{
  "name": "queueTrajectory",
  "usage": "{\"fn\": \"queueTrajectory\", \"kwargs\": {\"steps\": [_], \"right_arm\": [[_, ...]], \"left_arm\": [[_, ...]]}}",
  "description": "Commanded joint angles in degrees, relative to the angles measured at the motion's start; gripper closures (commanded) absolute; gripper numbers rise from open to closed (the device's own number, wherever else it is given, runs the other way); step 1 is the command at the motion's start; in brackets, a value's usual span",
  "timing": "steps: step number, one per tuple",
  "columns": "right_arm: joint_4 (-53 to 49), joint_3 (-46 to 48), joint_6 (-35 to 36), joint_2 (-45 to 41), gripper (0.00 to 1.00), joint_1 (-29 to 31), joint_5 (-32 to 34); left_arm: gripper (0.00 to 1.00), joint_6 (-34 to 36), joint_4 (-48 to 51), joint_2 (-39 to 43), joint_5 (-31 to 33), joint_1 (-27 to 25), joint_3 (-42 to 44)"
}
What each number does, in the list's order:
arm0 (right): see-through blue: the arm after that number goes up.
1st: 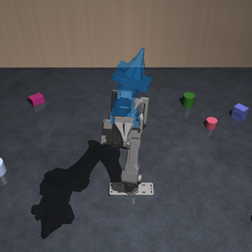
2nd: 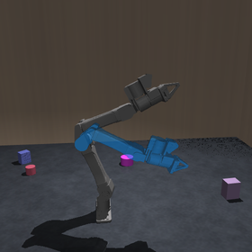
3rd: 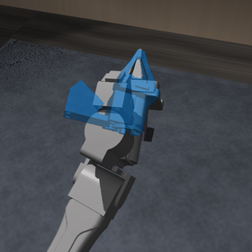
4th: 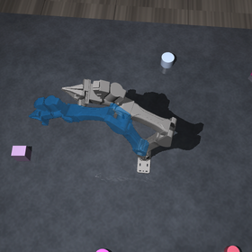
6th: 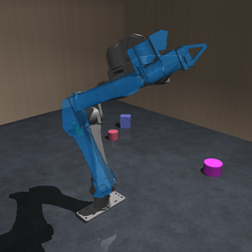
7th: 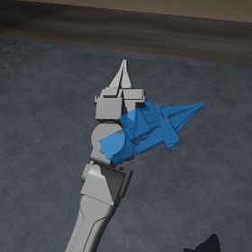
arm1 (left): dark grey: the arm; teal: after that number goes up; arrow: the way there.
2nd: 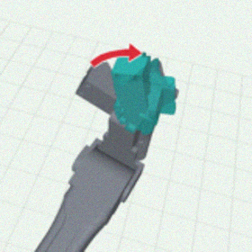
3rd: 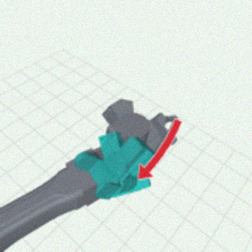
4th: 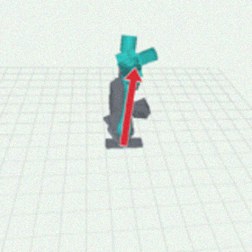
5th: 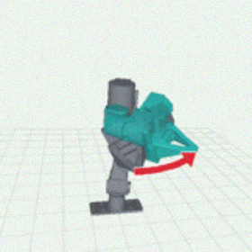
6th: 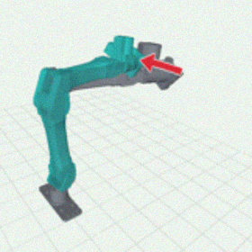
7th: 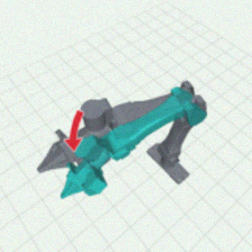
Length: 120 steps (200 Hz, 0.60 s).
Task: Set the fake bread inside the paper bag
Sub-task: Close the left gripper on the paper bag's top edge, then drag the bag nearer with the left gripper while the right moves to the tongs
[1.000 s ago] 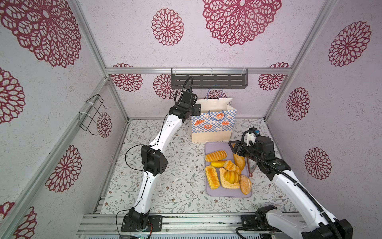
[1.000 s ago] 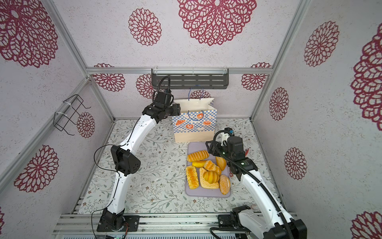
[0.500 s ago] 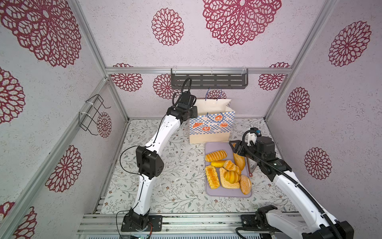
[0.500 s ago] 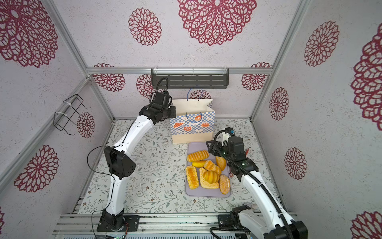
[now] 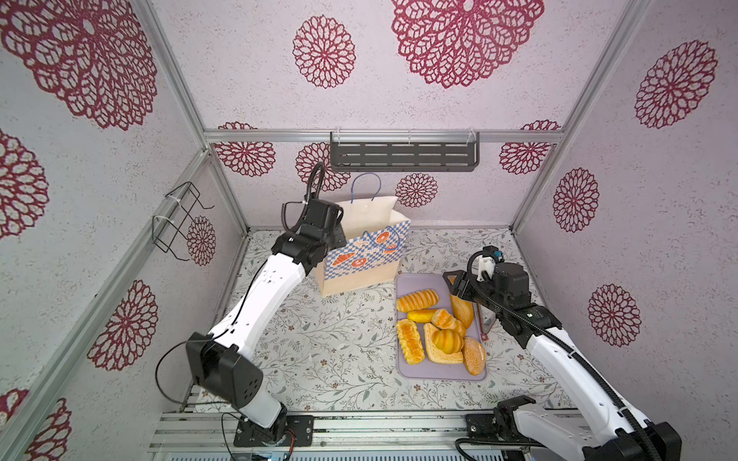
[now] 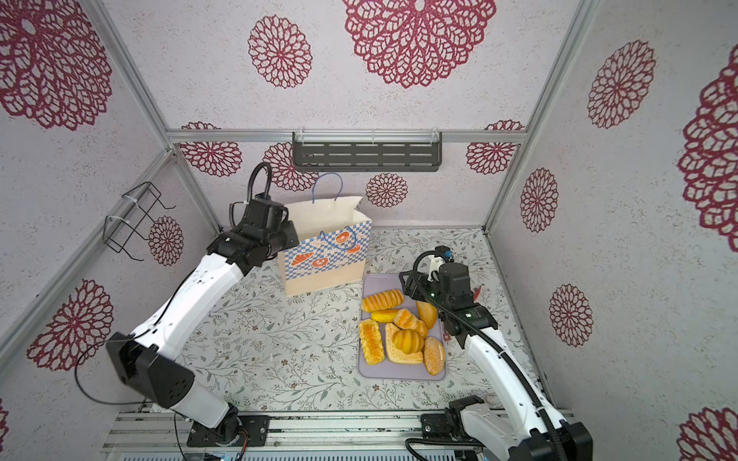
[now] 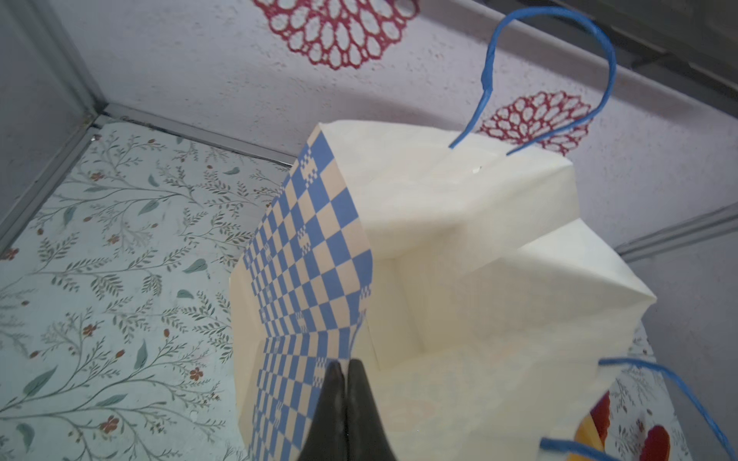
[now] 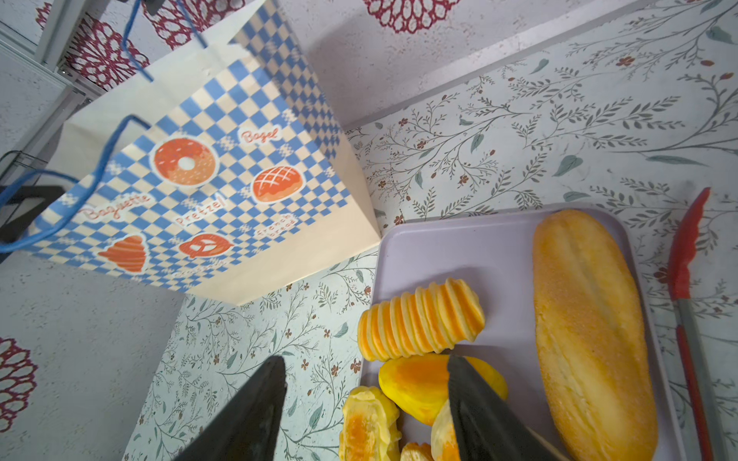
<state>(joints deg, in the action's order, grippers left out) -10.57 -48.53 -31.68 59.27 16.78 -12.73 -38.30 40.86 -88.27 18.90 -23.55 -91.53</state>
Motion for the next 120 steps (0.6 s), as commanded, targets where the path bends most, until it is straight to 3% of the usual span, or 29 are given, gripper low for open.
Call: {"fn": "queueTrajectory", "kwargs": {"steps": [1, 58, 73, 81, 92, 120], "right_arm": [[2.2, -2.8, -1.4, 1.5, 0.34, 0.8, -1.5], [5.2, -6.6, -2.5, 8.3, 0.37, 5.7, -2.0], [5.9, -7.6, -2.8, 10.5, 0.38, 7.8, -1.9], [6.3, -8.0, -3.0, 11.3, 0.38, 8.8, -1.7], [7.0, -8.5, -3.0, 12.5, 0.38, 10.5, -1.3], [8.0, -9.9, -3.2, 15.7, 0.38, 13.9, -0.3]], "left_arm": [[1.0, -9.2, -4.7, 7.5, 2.7, 0.9, 7.5], [1.0, -24.3, -5.6, 23.0, 4.6, 0.2, 24.2], [0.94, -26.4, -5.7, 25.1, 4.2, -0.6, 26.4], [0.89, -27.3, -6.0, 25.8, 3.8, -1.1, 27.3], [0.73, -28.3, -6.5, 26.4, 3.2, -2.1, 28.0], [0.51, -29.6, -8.3, 26.3, 0.6, -4.5, 28.6]]}}
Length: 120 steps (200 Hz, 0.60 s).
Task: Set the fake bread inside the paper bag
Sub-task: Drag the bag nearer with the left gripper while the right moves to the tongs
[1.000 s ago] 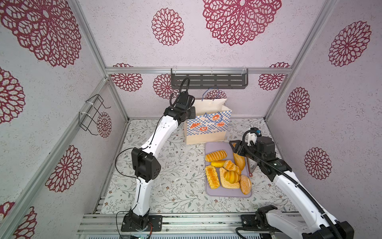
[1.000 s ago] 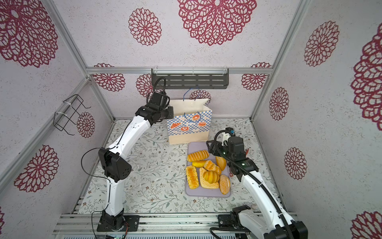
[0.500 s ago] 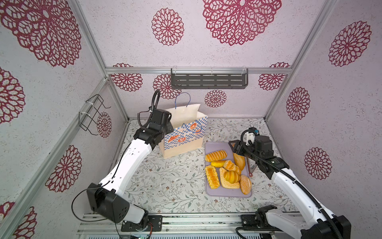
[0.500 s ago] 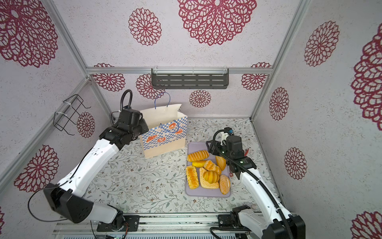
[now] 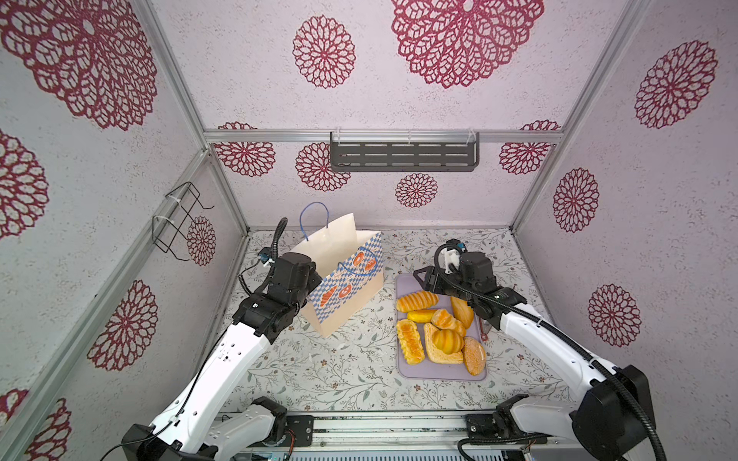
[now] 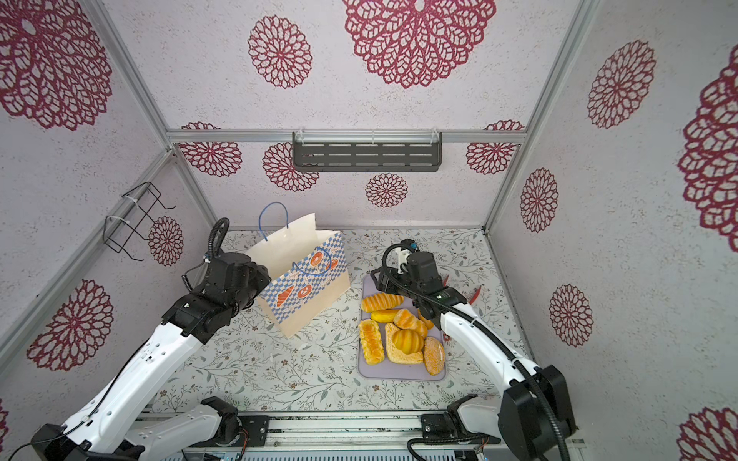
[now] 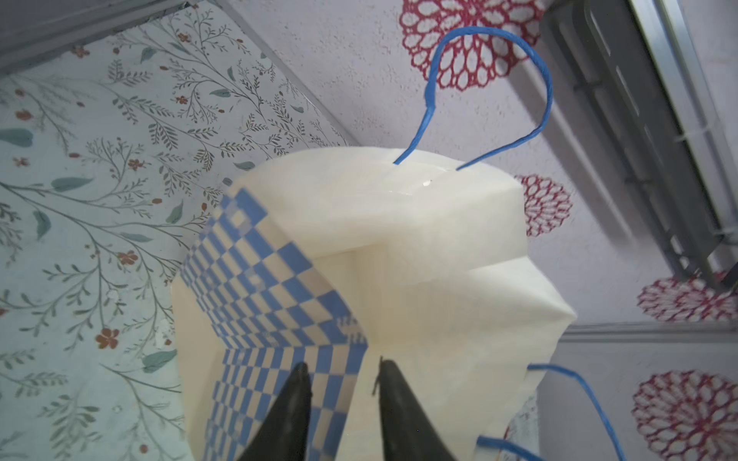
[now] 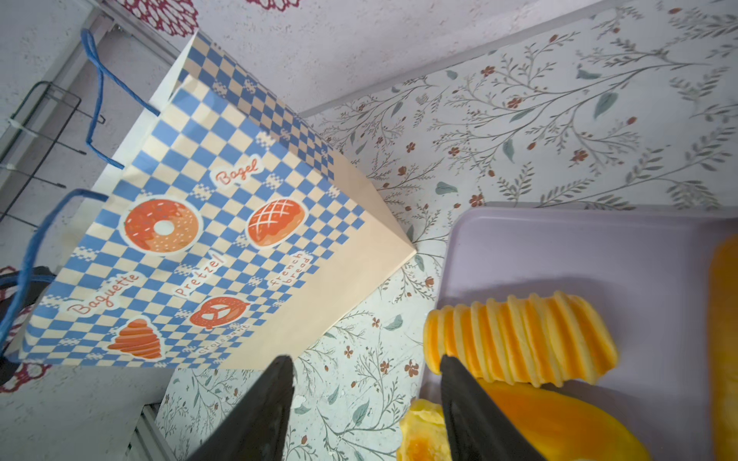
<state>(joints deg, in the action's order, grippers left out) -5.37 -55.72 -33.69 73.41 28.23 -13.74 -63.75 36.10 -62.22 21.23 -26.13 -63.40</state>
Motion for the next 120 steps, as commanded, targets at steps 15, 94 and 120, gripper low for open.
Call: {"fn": "queueTrajectory", "kwargs": {"steps": [15, 94, 120], "right_arm": [[2.8, -3.6, -1.3, 3.2, 0.38, 3.6, 1.0], [-5.3, -9.9, 2.8, 6.6, 0.39, 3.9, 7.0], [-10.7, -10.3, 4.2, 4.6, 0.37, 1.7, 11.9]], "left_arm": [[0.48, -4.6, -5.1, -0.5, -3.6, -3.2, 0.5], [0.48, -4.1, -6.1, -4.4, -5.0, -10.4, -5.6], [0.41, -1.8, 0.0, -3.2, -0.6, -12.0, -8.0]]}}
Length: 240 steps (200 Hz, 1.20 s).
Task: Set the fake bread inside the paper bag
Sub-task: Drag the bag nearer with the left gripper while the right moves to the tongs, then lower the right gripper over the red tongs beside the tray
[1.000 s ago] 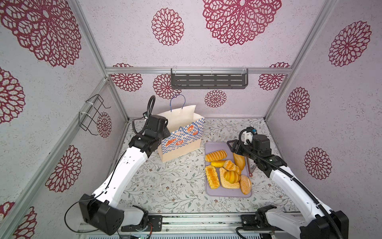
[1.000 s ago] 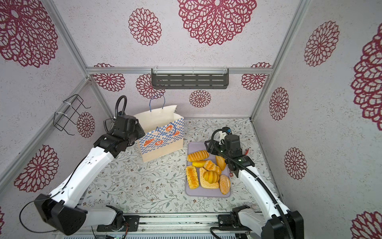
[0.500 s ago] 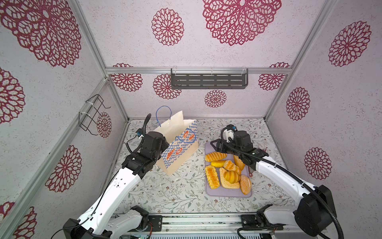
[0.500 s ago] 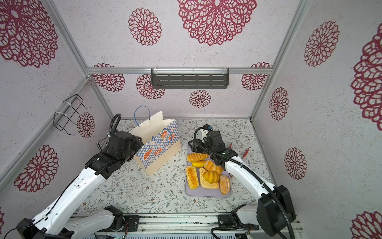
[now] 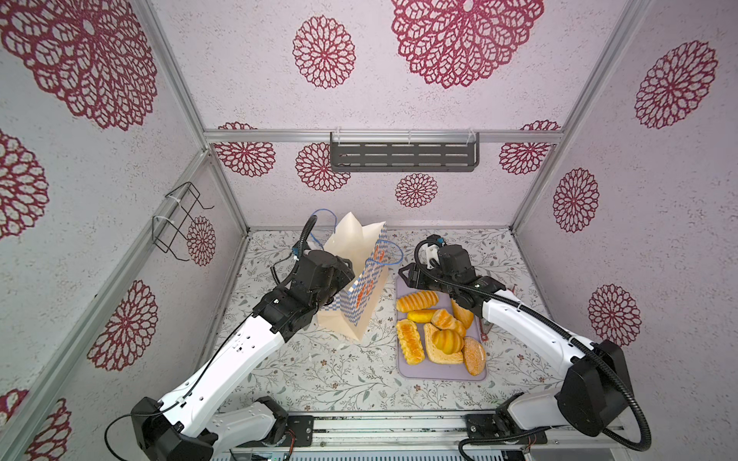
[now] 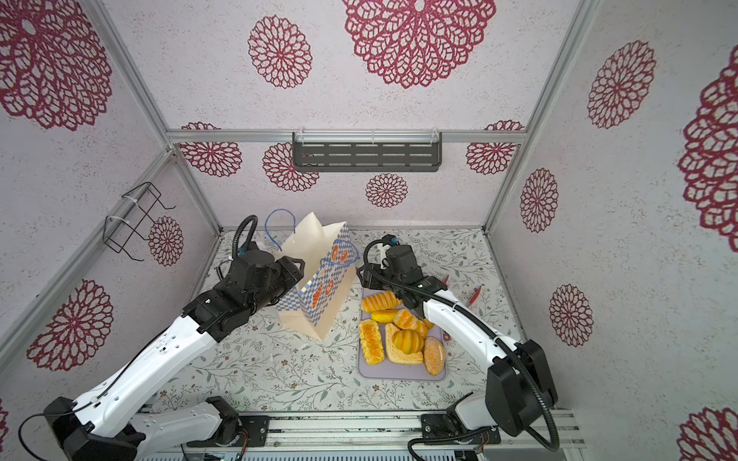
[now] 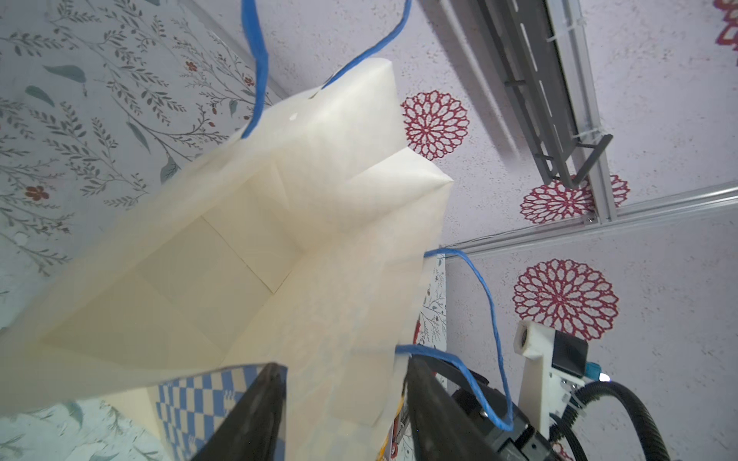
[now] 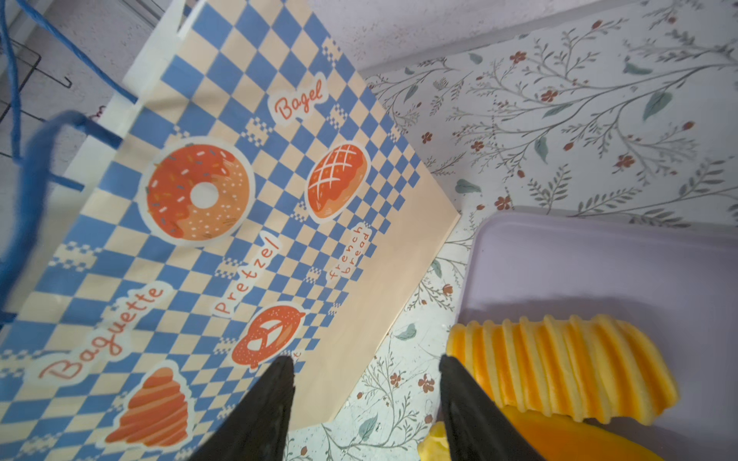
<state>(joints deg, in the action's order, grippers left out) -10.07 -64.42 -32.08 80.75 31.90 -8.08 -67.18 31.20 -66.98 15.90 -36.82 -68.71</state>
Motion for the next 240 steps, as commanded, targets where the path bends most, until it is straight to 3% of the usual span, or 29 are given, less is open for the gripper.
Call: {"fn": "queueTrajectory", "kwargs": {"steps": [1, 13, 20, 32, 82, 126, 150, 183, 240], "right_arm": [[-6.1, -1.5, 2.6, -2.9, 0.37, -2.2, 6.3], [-7.8, -0.3, 2.7, -5.0, 0.36, -4.3, 7.7], [-8.7, 0.7, 2.6, -6.4, 0.35, -5.8, 8.3], [-9.8, 2.8, 2.6, -9.3, 0.34, -8.6, 9.0], [-18.1, 10.7, 1.7, -21.0, 0.3, -23.9, 10.5], [-22.9, 16.5, 0.9, -23.4, 0.29, -33.9, 6.6], [-21.8, 19.3, 0.4, -22.8, 0.28, -38.0, 4.1], [-20.2, 19.8, 1.5, -16.7, 0.3, -38.8, 3.0], [-18.3, 17.9, 3.6, -6.9, 0.33, -38.7, 2.1]], "left_arm": [[0.4, 1.7, 5.4, 1.6, 5.0, -1.3, -2.8], [0.33, 3.0, 8.7, 2.7, 7.6, -2.0, -3.7], [0.21, 3.8, 10.7, 3.4, 9.3, -2.3, -4.3], [0.17, 5.5, 13.7, 4.7, 12.0, -2.7, -5.3], [0.15, 17.5, 17.4, 6.6, 18.3, -5.3, -8.3], [0.15, 25.2, 10.7, -1.0, 22.7, -16.8, -10.2], [0.15, 26.3, 3.8, -5.1, 20.2, -20.3, -9.8], [0.15, 26.6, -4.6, -9.6, 13.7, -21.3, -8.7], [0.13, 26.6, -8.5, -13.0, 8.9, -21.3, -8.3]]}}
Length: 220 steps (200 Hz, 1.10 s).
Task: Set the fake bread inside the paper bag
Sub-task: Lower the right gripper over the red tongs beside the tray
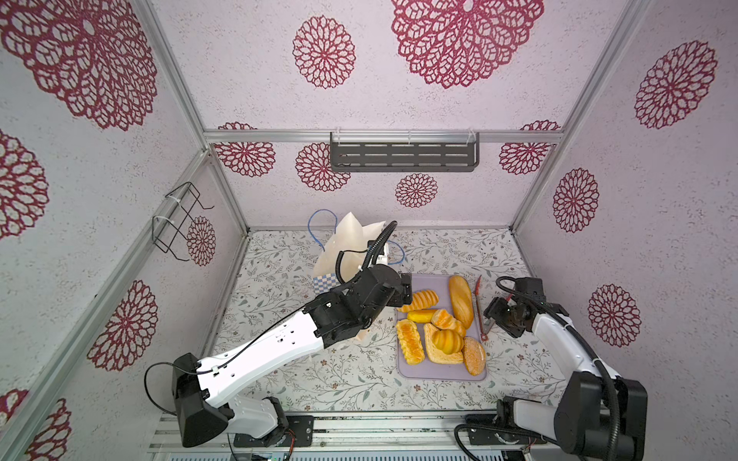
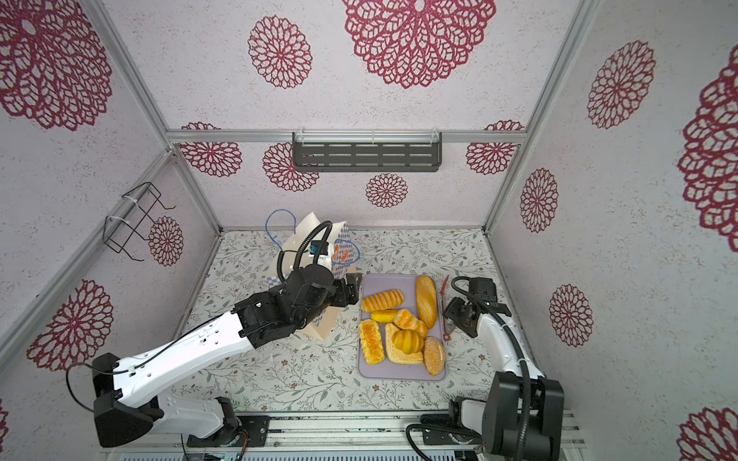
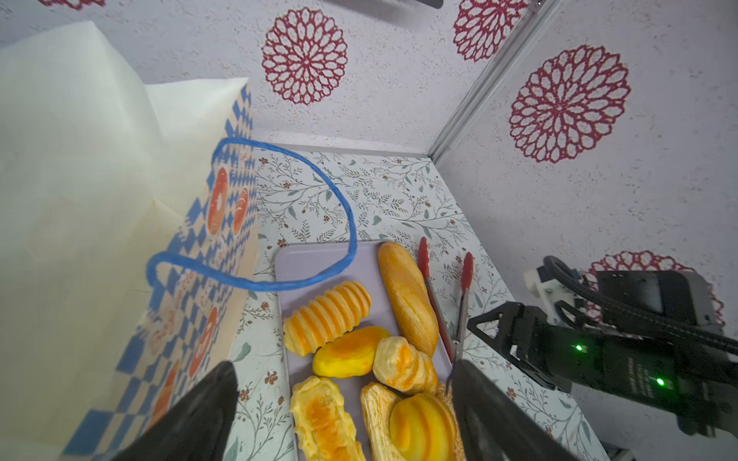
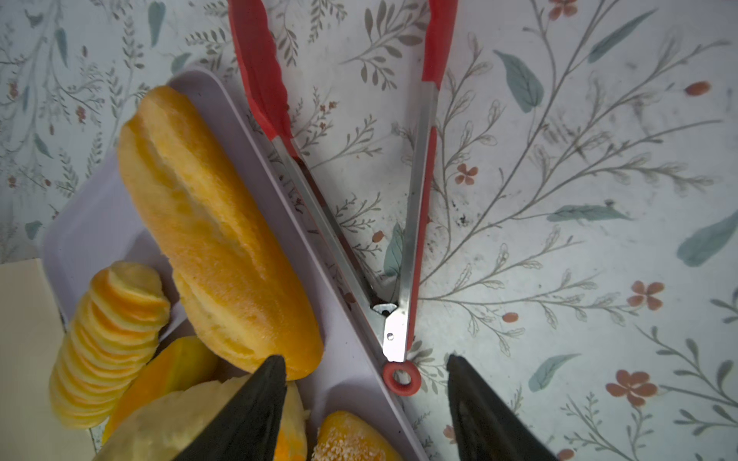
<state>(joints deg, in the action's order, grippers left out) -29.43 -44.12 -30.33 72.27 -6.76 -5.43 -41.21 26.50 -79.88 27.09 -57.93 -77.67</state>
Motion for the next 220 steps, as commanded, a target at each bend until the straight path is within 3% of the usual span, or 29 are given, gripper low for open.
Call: {"fn": "queueTrajectory", "kwargs": {"steps": [1, 220], "right_arm": [[1.0, -2.4, 1.9, 1.8, 0.33, 0.0, -0.5], [3.2, -5.3, 5.1, 16.0, 0.34, 1.8, 5.2]], "left_arm": [[0.13, 0.7, -3.9, -0.1, -2.3, -0.2, 0.7], [0.11, -3.3, -5.1, 3.3, -1.0, 1.1, 6.2]]}}
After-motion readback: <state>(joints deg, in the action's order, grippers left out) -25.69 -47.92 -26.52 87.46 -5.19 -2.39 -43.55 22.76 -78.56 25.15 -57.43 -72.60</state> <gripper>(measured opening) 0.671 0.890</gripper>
